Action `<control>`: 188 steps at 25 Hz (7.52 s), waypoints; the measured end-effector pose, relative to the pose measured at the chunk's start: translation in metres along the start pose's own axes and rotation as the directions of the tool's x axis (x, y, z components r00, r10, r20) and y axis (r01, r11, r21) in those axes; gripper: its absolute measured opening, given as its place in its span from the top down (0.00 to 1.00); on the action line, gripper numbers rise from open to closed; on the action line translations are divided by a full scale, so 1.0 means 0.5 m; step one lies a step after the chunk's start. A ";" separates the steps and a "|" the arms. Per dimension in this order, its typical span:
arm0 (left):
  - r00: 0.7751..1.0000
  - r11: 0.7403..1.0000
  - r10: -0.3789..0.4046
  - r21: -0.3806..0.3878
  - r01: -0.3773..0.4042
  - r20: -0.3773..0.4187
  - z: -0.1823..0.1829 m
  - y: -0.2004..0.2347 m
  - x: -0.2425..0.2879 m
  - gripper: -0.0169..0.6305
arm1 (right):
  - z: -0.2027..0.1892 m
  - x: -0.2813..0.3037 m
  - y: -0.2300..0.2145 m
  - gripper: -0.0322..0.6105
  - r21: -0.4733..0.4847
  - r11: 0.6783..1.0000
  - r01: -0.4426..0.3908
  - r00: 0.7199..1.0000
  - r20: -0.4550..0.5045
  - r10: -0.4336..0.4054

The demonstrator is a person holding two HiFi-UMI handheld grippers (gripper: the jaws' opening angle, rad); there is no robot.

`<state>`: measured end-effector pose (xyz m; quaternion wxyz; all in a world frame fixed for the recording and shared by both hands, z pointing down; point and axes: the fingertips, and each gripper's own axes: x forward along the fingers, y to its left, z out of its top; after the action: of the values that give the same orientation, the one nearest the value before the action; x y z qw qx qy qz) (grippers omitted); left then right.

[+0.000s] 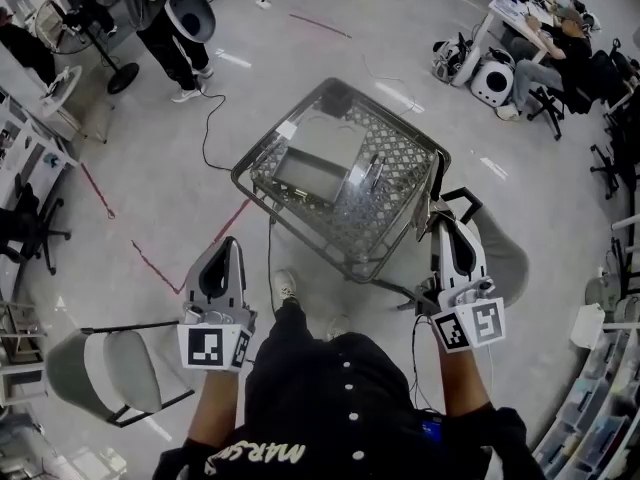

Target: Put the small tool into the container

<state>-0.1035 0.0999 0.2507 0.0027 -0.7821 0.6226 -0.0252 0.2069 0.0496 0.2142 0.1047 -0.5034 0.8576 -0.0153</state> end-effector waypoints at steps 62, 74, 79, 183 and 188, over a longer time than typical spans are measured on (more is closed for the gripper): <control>0.828 0.939 -0.326 -0.261 0.225 -0.456 -0.498 0.201 0.491 0.94 | -1.110 0.639 -0.048 0.93 -0.361 0.804 -0.473 0.556 -0.830 -0.046; 0.811 0.941 -0.316 -0.272 0.201 -0.492 -0.536 0.190 0.480 0.94 | -1.161 0.676 -0.029 0.92 -0.549 0.617 -0.563 0.578 -0.796 -0.181; 0.809 0.939 -0.322 -0.275 0.207 -0.492 -0.538 0.187 0.479 0.94 | -1.172 0.663 -0.023 0.91 -0.613 0.519 -0.595 0.611 -0.765 -0.203; 0.971 0.970 -0.239 0.049 0.238 0.024 0.022 0.290 0.592 0.94 | -0.072 0.424 -0.231 0.93 -0.125 0.926 0.357 0.933 -0.005 -0.360; 0.971 0.971 -0.236 0.050 0.235 0.018 0.014 0.292 0.586 0.94 | -0.087 0.423 -0.232 0.93 -0.104 0.929 0.354 0.934 -0.005 -0.357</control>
<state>-0.1801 -0.2183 0.2492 0.0256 -0.8505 0.5244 -0.0308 0.1986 -0.1944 0.2375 0.0641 -0.6546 0.7532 0.0035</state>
